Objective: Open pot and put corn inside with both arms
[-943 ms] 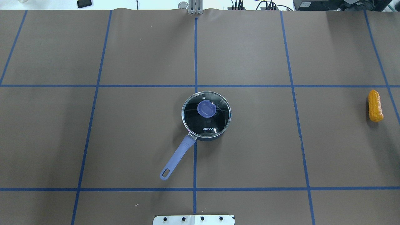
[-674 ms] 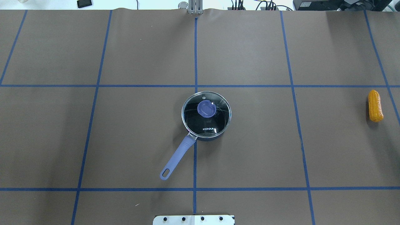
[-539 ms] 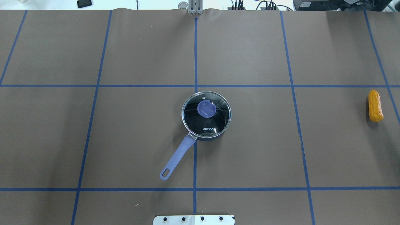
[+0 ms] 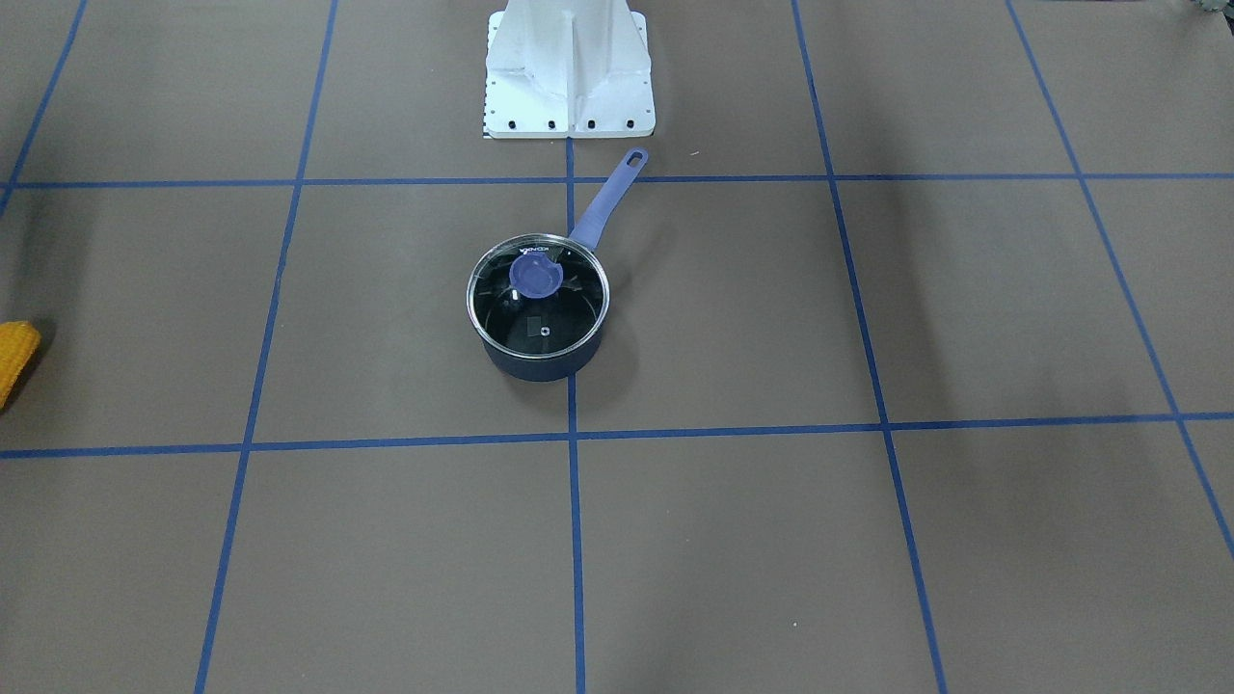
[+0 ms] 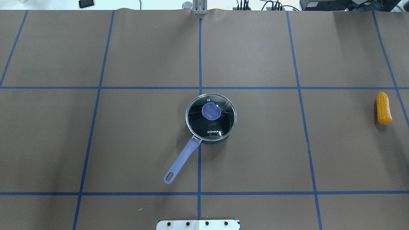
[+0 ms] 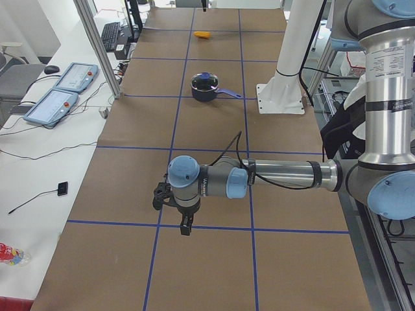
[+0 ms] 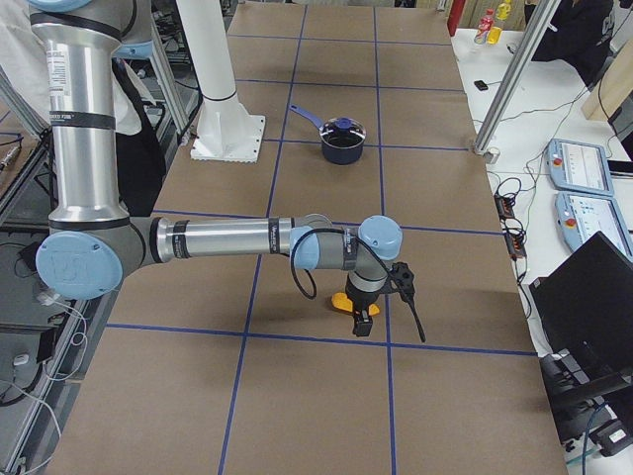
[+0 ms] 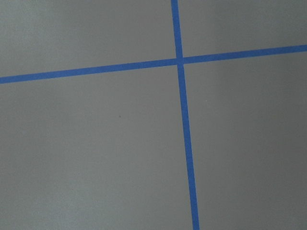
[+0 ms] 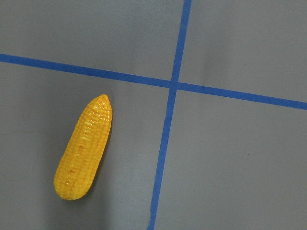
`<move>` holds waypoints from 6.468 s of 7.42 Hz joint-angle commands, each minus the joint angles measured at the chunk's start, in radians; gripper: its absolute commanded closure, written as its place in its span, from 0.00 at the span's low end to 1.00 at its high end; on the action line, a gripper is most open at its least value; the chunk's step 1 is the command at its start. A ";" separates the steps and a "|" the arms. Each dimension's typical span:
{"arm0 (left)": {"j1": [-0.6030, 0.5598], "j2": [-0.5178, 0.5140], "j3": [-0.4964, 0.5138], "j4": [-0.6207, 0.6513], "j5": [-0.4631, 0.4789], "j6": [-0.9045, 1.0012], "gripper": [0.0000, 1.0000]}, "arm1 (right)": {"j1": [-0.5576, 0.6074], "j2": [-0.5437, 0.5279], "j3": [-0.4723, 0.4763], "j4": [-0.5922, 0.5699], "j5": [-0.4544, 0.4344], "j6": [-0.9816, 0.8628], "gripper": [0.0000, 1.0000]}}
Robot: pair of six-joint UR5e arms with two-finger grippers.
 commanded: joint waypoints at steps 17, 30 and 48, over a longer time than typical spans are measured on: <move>0.699 -0.654 -0.251 0.082 0.310 -0.979 0.01 | -0.143 0.062 0.165 0.193 -0.071 0.415 0.00; 1.068 -1.129 0.217 0.166 0.602 -1.310 0.01 | -0.159 0.037 0.071 0.295 -0.071 0.416 0.00; 0.837 -0.496 -0.373 0.188 0.502 -0.697 0.86 | -0.159 0.037 0.071 0.295 -0.071 0.416 0.00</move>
